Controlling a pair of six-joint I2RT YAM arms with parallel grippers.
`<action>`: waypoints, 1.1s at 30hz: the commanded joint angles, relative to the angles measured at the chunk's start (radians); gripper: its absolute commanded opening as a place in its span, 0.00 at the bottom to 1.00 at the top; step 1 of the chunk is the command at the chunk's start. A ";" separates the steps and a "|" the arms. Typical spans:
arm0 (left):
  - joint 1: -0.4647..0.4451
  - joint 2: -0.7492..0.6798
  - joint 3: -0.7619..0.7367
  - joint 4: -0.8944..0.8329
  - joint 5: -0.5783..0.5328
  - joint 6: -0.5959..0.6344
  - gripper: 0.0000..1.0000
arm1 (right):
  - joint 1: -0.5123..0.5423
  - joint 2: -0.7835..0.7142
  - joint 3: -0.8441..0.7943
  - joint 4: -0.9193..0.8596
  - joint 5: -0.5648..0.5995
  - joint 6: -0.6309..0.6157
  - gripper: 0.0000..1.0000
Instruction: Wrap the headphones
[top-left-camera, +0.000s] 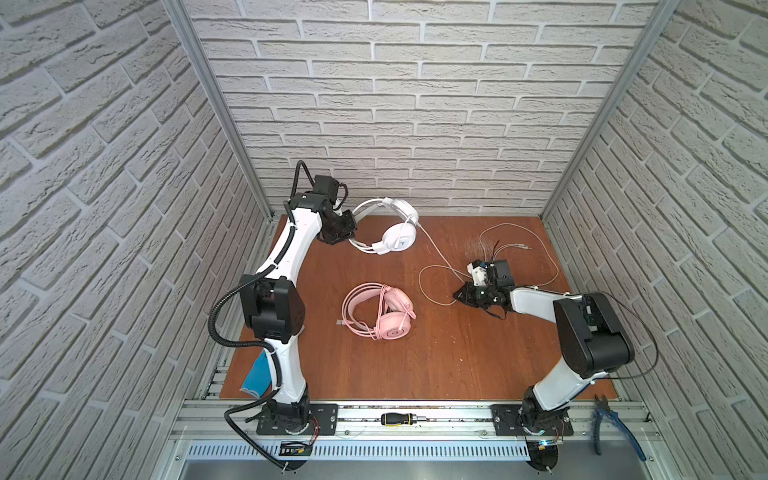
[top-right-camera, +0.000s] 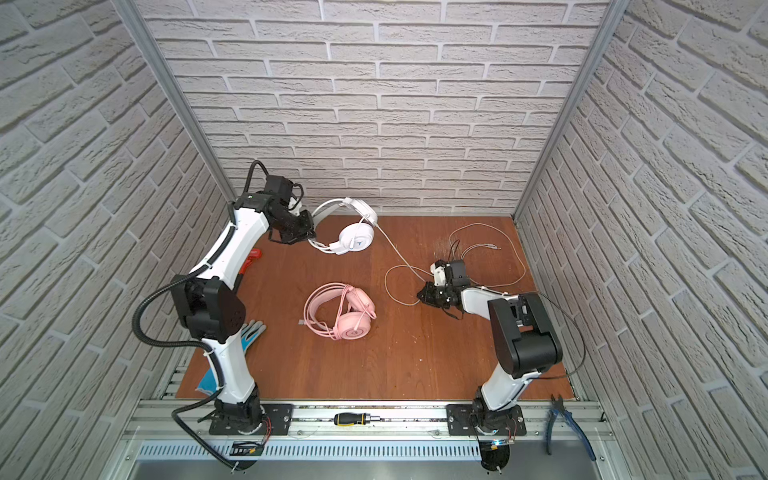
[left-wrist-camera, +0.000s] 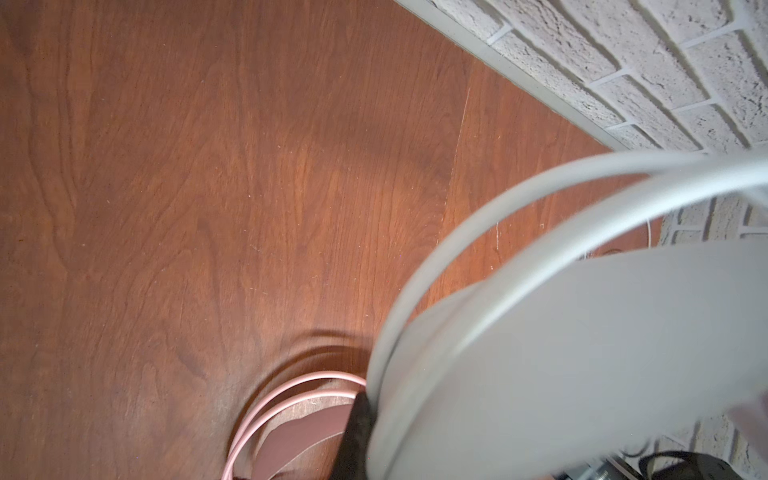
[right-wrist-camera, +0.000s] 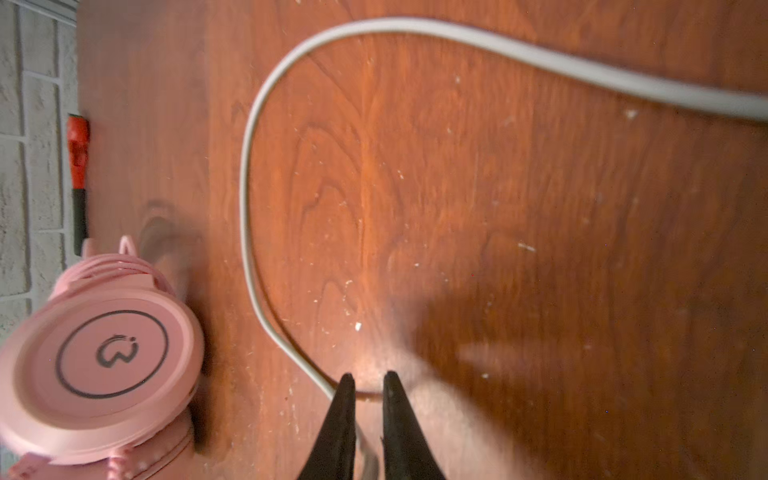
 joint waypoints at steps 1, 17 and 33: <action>0.003 -0.046 -0.007 0.054 0.017 -0.021 0.00 | 0.004 -0.088 0.030 -0.007 0.038 -0.064 0.08; -0.003 -0.032 -0.001 -0.027 -0.141 -0.083 0.00 | 0.088 -0.232 0.489 -0.946 0.293 -0.599 0.06; -0.016 0.060 0.122 -0.166 -0.341 -0.111 0.00 | 0.403 -0.115 0.802 -1.309 0.687 -0.792 0.05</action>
